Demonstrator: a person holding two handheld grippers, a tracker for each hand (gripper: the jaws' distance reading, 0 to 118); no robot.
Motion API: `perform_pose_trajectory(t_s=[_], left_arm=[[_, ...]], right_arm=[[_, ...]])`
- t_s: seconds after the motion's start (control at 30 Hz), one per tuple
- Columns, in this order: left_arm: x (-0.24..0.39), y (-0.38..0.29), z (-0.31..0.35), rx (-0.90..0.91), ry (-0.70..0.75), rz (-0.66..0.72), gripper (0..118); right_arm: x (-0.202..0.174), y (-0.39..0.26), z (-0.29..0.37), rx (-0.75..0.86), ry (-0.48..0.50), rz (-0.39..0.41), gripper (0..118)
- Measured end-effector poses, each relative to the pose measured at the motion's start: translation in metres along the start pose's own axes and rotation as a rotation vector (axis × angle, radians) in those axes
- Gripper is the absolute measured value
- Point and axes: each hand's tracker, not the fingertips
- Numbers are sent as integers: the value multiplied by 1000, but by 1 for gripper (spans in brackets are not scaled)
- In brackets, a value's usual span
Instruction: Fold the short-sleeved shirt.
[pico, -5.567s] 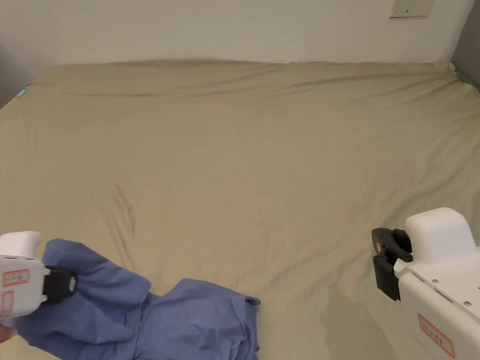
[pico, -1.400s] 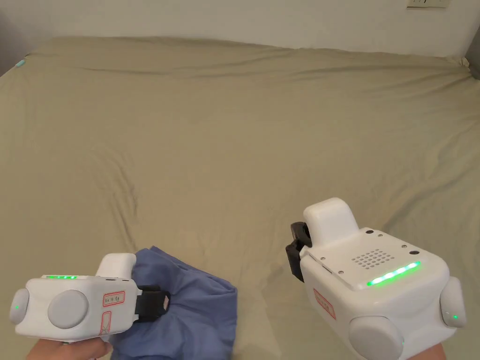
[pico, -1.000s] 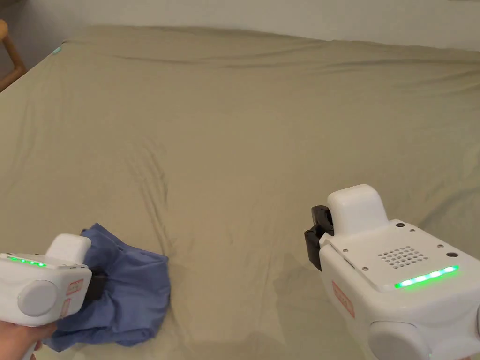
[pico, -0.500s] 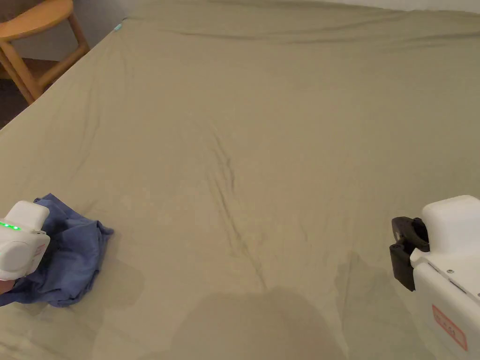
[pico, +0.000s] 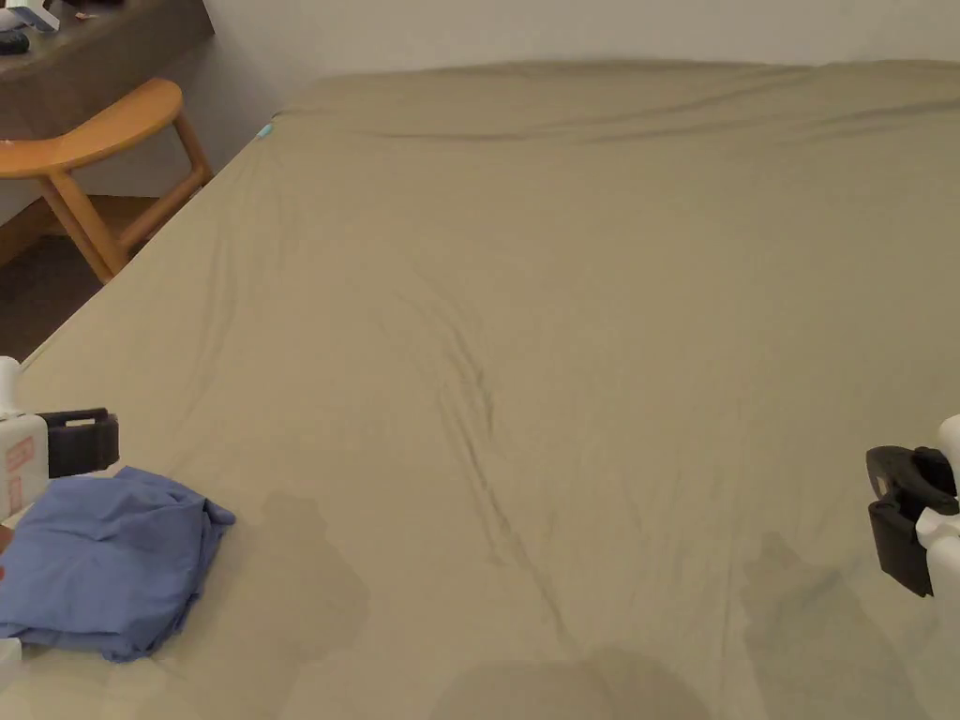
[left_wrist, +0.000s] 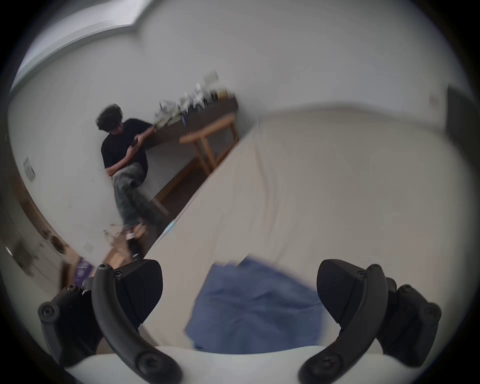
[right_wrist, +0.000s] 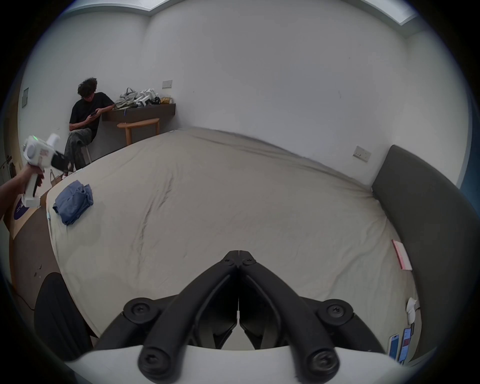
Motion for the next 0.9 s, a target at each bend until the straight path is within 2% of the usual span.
perform_pose_trajectory(t_s=[0.1, 0.2, 0.33, 0.4, 0.43, 0.47, 0.53, 0.57, 0.63, 0.9], left_arm=[[30, 33, 73, 237, -141, 68, 116], [82, 50, 152, 437, -195, 82, 116], [152, 52, 225, 578, -281, 121, 115], [187, 45, 252, 617, -334, 128, 110], [202, 42, 260, 618, -356, 110, 102], [218, 38, 270, 620, -376, 89, 79], [245, 29, 289, 636, -397, 78, 23], [255, 25, 290, 641, -421, 64, 0], [275, 15, 303, 648, -511, 57, 0], [319, -11, 338, 673, -484, -37, 0]], right_arm=[[18, 11, 22, 67, -39, 2, 1], [37, 23, 49, 139, -85, -17, 1], [54, 34, 88, 241, -147, -36, 1], [58, 34, 108, 285, -175, -41, 1], [59, 32, 117, 302, -186, -42, 1], [60, 29, 124, 316, -195, -42, 1], [58, 21, 138, 337, -211, -52, 1], [57, 16, 143, 344, -213, -53, 1], [55, 6, 149, 352, -226, -55, 1], [56, -14, 161, 356, -274, -74, 1]])
